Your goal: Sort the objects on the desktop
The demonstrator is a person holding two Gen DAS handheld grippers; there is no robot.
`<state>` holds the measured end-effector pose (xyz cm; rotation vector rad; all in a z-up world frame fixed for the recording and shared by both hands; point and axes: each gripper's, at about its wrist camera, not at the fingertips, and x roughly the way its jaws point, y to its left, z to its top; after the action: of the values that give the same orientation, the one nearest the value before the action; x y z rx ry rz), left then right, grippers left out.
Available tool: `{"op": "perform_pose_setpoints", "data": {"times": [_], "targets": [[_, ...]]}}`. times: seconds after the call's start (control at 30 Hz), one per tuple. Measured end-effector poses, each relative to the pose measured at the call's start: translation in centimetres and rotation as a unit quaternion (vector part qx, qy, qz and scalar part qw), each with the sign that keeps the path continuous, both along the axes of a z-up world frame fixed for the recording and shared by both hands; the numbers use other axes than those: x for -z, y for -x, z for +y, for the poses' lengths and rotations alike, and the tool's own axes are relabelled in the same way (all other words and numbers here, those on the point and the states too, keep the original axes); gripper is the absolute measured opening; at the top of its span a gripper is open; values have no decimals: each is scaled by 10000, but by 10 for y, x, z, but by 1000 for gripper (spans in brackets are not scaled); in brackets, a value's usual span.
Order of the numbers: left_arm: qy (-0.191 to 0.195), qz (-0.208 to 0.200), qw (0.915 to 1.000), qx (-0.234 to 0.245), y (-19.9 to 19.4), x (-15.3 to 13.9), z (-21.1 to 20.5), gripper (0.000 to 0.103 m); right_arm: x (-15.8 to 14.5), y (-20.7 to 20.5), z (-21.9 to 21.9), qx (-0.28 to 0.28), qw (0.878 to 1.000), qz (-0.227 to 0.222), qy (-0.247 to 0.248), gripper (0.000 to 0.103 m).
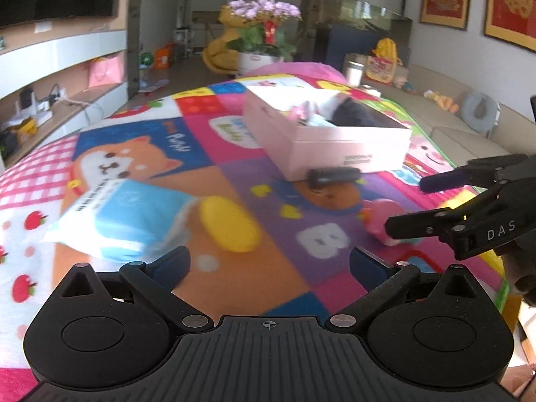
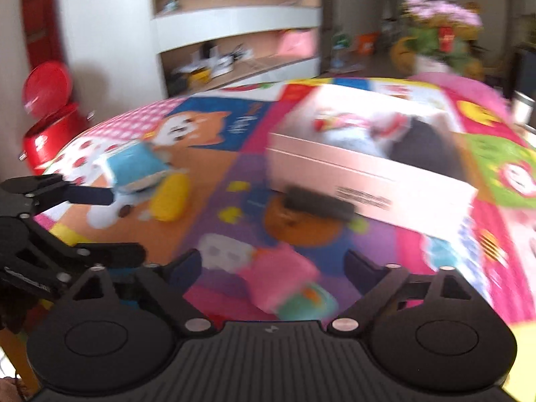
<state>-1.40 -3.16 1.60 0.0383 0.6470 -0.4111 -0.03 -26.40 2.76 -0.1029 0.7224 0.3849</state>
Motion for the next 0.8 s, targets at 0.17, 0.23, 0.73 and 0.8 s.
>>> {"op": "perform_pose_setpoints", "data": {"times": [0.17, 0.23, 0.73, 0.8], "targets": [[-138, -109, 9992, 350, 8, -3, -31, 103, 12, 26, -41, 704, 9968, -349, -165, 103], [-94, -255, 9986, 455, 13, -4, -44, 103, 18, 32, -59, 1013, 9930, -312, -513, 103], [-533, -115, 9949, 850, -24, 22, -133, 77, 46, 51, -110, 2188, 9566, -405, -1882, 103], [-552, -105, 9946, 870, -23, 24, -132, 78, 47, 53, -106, 2145, 9597, -453, -1757, 103]]}}
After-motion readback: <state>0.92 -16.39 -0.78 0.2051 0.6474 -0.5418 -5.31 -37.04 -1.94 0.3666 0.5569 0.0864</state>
